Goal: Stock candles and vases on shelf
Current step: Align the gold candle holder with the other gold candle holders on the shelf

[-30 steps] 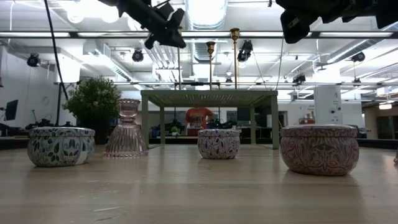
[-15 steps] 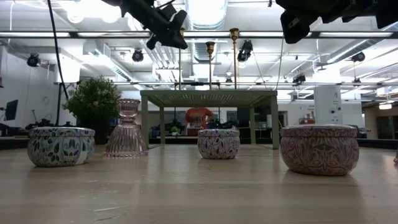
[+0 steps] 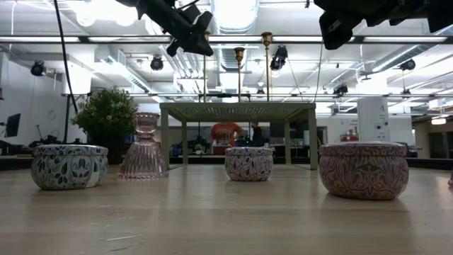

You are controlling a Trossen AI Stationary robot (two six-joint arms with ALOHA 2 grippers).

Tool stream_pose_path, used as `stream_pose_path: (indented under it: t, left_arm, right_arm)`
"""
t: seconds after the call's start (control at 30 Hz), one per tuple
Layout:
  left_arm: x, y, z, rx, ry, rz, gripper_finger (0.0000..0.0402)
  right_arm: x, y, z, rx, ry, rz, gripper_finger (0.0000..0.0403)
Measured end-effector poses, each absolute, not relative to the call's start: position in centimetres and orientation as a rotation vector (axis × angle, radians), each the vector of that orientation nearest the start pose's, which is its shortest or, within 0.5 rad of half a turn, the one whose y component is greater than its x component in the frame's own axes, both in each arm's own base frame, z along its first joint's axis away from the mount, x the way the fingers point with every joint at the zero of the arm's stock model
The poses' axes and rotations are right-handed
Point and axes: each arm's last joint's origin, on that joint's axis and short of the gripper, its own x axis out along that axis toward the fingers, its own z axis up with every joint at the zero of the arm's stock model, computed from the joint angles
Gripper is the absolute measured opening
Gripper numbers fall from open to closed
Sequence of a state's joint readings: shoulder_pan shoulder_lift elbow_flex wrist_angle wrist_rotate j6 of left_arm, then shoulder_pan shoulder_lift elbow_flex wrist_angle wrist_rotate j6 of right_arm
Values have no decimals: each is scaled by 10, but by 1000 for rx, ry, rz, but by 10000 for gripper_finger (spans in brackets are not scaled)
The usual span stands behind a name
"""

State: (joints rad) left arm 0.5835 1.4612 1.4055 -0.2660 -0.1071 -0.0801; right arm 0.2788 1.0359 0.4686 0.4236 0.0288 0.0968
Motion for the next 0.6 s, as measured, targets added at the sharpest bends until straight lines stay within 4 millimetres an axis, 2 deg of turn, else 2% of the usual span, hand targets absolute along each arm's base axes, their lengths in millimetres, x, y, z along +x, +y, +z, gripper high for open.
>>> stream_pose_path:
  t: [0.27,0.47,0.6]
  left_arm:
    - [274,185,381,-168,291,691,42]
    - [275,185,373,-194,336,686,87]
    - [273,184,375,-195,337,684,121]
  right_arm:
    - [212,60,236,71,155,243,8]
    - [212,60,235,72,155,242,8]
    - [211,60,234,74,158,242,8]
